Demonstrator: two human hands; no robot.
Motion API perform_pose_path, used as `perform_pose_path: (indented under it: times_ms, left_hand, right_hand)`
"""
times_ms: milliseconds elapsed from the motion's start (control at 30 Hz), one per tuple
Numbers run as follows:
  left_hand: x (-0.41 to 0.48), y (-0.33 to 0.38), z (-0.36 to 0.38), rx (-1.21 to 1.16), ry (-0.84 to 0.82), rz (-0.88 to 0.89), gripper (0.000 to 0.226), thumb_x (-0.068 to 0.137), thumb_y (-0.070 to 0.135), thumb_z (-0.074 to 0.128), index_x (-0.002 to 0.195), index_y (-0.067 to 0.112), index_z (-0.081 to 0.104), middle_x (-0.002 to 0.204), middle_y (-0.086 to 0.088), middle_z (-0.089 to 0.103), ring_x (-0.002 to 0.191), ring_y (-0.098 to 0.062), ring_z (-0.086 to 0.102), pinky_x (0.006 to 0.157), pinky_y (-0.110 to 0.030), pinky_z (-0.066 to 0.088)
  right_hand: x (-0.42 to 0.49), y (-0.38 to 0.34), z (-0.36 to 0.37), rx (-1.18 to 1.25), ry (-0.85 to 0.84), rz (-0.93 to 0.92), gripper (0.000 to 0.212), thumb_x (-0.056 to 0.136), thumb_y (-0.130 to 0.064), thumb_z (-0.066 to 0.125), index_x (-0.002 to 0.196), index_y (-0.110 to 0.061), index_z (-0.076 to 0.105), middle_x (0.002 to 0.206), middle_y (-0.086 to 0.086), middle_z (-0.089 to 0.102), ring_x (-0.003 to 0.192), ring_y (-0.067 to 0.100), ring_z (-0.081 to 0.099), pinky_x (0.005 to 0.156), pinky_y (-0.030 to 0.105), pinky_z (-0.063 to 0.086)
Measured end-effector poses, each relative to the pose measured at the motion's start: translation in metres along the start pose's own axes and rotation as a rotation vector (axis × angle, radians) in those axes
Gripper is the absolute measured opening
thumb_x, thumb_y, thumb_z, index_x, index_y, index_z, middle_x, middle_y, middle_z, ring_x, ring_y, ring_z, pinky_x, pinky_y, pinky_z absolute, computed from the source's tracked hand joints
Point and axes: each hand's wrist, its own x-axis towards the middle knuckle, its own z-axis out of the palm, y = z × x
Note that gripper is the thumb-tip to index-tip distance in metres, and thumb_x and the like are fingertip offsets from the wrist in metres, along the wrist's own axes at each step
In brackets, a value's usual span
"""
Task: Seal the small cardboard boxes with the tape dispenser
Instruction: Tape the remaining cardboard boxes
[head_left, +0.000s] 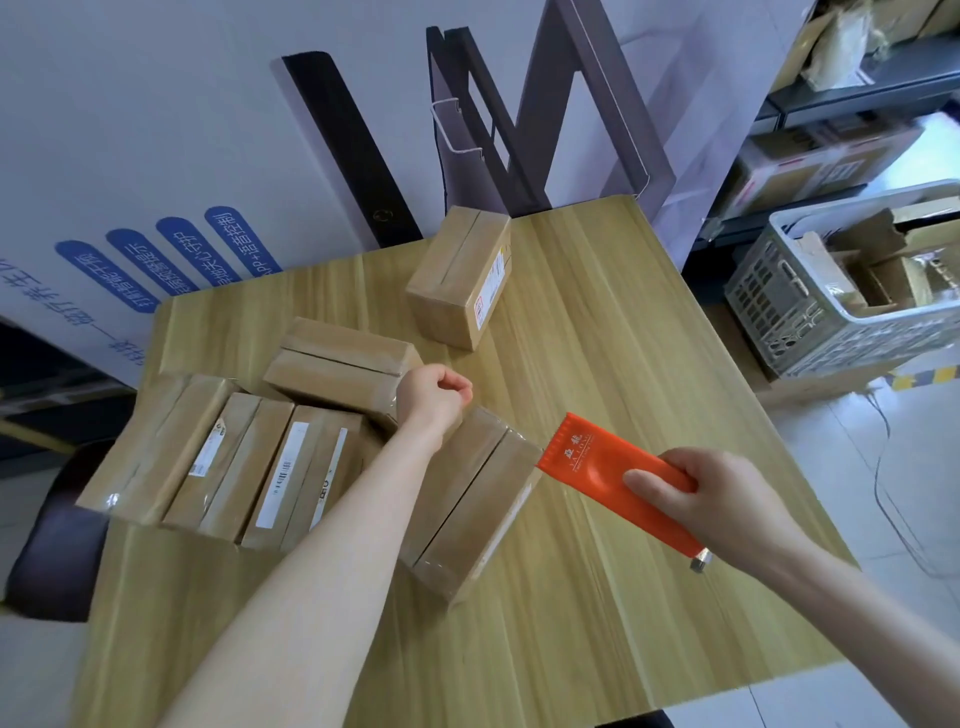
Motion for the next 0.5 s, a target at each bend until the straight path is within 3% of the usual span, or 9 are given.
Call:
perform_pose_path:
  times_ms: [133,300,500]
  left_hand:
    - [-0.001,0.000,0.002,0.050,0.007,0.049,0.022,0.079,0.000,0.069,0.068,0.019,0.068,0.071,0.005,0.069,0.066,-0.014,0.063,0.067,-0.027,0.055]
    - [0.006,-0.001,0.002,0.105,-0.015,0.068,0.016,0.079,0.004,0.073,0.072,0.018,0.069,0.077,0.002,0.070,0.076,-0.019,0.067,0.078,-0.034,0.057]
    - [0.011,-0.011,0.009,0.135,-0.056,0.054,0.021,0.078,0.004,0.073,0.068,0.021,0.067,0.076,0.001,0.070,0.071,-0.018,0.067,0.077,-0.034,0.058]
  right_hand:
    - [0.010,0.006,0.008,-0.073,-0.012,0.060,0.041,0.078,-0.061,0.059,0.061,-0.024,0.059,0.049,-0.010,0.058,0.046,0.004,0.055,0.043,0.023,0.033]
    - [0.027,0.010,0.022,-0.132,-0.031,0.082,0.045,0.082,-0.062,0.058,0.075,-0.018,0.065,0.063,-0.004,0.064,0.061,0.013,0.062,0.049,0.026,0.042]
    - [0.034,0.017,0.036,-0.163,-0.043,0.117,0.046,0.083,-0.062,0.057,0.075,-0.017,0.065,0.064,-0.004,0.063,0.062,0.012,0.060,0.050,0.025,0.040]
